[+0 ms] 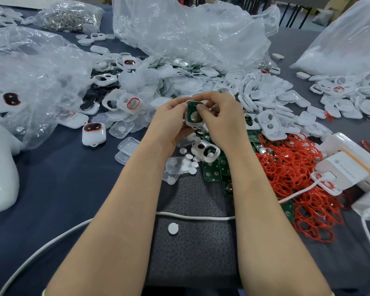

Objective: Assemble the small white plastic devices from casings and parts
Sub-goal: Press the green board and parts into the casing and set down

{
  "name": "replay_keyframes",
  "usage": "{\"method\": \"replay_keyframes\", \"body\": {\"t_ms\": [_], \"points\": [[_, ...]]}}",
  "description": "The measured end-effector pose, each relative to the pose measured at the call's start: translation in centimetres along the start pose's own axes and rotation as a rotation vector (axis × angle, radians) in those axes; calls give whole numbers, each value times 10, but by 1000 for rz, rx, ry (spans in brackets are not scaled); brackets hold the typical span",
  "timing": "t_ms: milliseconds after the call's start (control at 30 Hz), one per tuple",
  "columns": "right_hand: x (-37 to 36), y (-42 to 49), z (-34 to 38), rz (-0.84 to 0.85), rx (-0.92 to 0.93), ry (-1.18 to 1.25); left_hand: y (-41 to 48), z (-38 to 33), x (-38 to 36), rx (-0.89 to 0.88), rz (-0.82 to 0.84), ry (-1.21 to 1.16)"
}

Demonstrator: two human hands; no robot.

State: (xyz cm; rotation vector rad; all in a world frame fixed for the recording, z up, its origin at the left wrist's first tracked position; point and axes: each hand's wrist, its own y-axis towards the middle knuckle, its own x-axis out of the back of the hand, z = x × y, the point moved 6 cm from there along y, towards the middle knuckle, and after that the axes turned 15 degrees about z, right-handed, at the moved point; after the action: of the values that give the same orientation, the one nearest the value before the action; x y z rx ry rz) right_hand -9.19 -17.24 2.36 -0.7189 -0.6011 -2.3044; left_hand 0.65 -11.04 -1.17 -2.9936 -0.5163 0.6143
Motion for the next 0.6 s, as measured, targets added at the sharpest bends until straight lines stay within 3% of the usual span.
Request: {"method": "replay_keyframes", "body": {"t_ms": [167,600], "points": [[0,0,-2,-32,-3,1,0,1,0,-9,1,-11],[-5,2,-12,-34,-109,234,-1,-7,-2,-190,82,240]]}}
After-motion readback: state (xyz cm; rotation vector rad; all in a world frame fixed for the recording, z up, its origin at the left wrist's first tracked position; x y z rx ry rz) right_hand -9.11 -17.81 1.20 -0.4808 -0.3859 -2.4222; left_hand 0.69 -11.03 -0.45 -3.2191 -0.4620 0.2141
